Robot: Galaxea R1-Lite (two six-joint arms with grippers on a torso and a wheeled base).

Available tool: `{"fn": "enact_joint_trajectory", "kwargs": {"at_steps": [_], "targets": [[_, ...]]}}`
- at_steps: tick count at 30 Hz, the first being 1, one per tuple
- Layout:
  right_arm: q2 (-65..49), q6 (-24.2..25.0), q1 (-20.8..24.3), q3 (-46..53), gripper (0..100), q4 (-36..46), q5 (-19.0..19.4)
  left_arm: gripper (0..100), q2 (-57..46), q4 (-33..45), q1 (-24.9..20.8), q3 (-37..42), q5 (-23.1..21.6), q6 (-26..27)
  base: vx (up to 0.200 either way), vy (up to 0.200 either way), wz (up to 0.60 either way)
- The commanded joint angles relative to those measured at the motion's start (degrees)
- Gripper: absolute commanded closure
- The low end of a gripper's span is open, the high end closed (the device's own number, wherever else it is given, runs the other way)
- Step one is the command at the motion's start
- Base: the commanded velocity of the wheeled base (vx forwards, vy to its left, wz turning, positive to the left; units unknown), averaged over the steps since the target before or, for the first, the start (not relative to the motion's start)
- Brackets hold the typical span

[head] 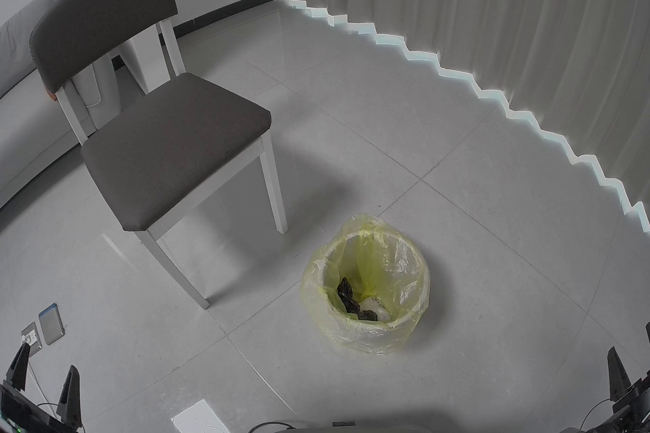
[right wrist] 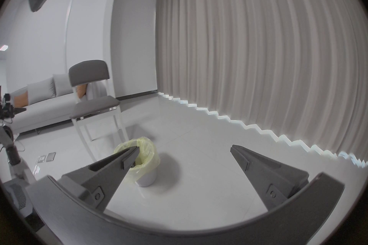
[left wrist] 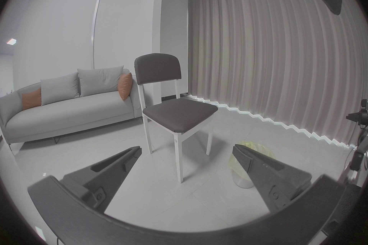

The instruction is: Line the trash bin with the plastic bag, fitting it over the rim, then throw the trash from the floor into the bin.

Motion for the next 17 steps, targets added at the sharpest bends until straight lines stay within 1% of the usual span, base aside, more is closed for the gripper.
{"fn": "enact_joint_trajectory", "kwargs": {"at_steps": [1,2,3,4,5,17], "targets": [[-0.62,0.06,0.22,0.9,0,0.42,0.92,0,-1.21,0.29,-0.02,1.01,-0.27,0.29,0.0,0.0,0.0],[-0.71,0.94,0.13,0.99,0,0.33,-0.31,0,-1.21,0.29,-0.02,1.01,-0.36,0.29,0.0,0.0,0.0],[-0.71,1.82,0.13,0.99,0,0.24,-2.42,0,-1.21,0.29,-0.02,1.01,-0.36,0.29,0.0,0.0,0.0],[-0.71,2.17,0.13,0.99,0,0.16,-3.38,0,-1.21,0.29,-0.02,1.01,-0.45,0.47,0.0,0.0,0.0],[-0.71,1.56,0.13,0.99,0,0.16,-2.68,0,-1.21,0.29,-0.02,1.01,-0.27,0.56,0.0,0.0,0.0],[-0.71,1.47,0.13,0.99,0,0.16,-2.68,0,-1.21,0.29,-0.02,1.01,-0.45,0.82,0.0,0.0,0.0]]}}
